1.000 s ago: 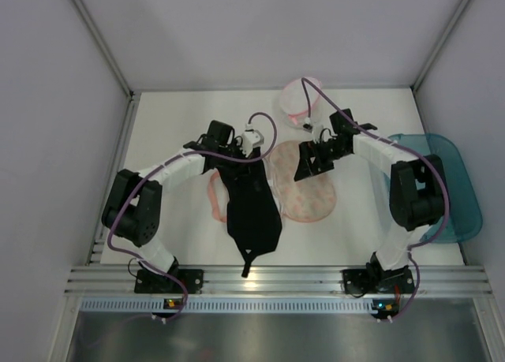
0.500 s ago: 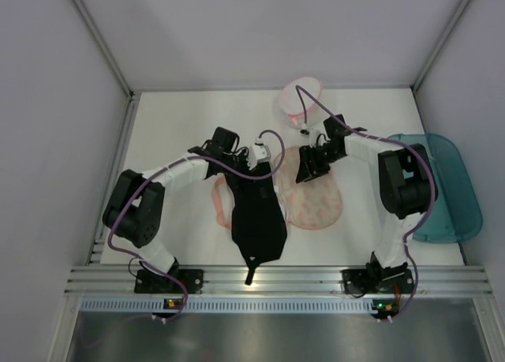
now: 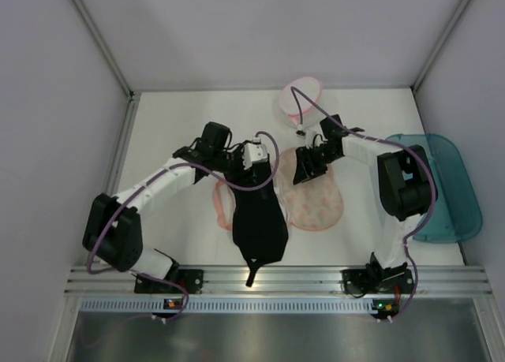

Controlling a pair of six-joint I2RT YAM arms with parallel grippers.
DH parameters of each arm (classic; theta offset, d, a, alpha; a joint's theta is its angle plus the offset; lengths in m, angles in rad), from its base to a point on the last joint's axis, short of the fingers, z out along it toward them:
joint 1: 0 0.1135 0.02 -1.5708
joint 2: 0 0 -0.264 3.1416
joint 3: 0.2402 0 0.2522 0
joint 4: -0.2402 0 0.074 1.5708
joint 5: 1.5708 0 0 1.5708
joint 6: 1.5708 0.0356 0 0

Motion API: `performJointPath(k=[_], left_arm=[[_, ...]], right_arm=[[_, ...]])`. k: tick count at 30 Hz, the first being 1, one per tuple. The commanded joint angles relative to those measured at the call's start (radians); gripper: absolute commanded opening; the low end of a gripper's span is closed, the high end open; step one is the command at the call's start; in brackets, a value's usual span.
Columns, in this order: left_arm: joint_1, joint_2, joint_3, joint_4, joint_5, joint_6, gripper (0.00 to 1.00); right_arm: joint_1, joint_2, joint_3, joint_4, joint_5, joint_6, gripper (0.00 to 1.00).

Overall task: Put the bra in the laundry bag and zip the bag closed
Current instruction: Adjust the bra in the laundry bag.

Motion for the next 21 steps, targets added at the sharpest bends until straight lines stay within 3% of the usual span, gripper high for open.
performJointPath(k=[1, 5, 8, 13, 17, 21], left_arm=[[-0.003, -0.138, 0.045, -0.104, 0.052, 0.074, 0.64], [-0.023, -0.308, 0.012, -0.308, 0.069, 0.203, 0.67], [-0.133, -0.405, -0.053, -0.457, 0.015, 0.311, 0.65], [-0.362, -0.556, -0.262, -0.46, -0.108, 0.335, 0.62], [-0.642, -0.528, -0.317, -0.452, -0.181, 0.294, 0.61], [-0.741, -0.459, -0.35, -0.37, -0.224, 0.292, 0.59]], right_arm=[[0.002, -0.106, 0.037, -0.013, -0.038, -0.036, 0.49], [-0.018, -0.178, 0.061, -0.059, -0.047, -0.062, 0.51], [-0.043, -0.227, 0.075, -0.104, -0.058, -0.082, 0.53], [-0.086, -0.285, 0.077, -0.156, -0.055, -0.11, 0.54], [-0.112, -0.328, 0.061, -0.176, -0.054, -0.116, 0.54], [-0.124, -0.356, 0.029, -0.178, -0.049, -0.114, 0.55]])
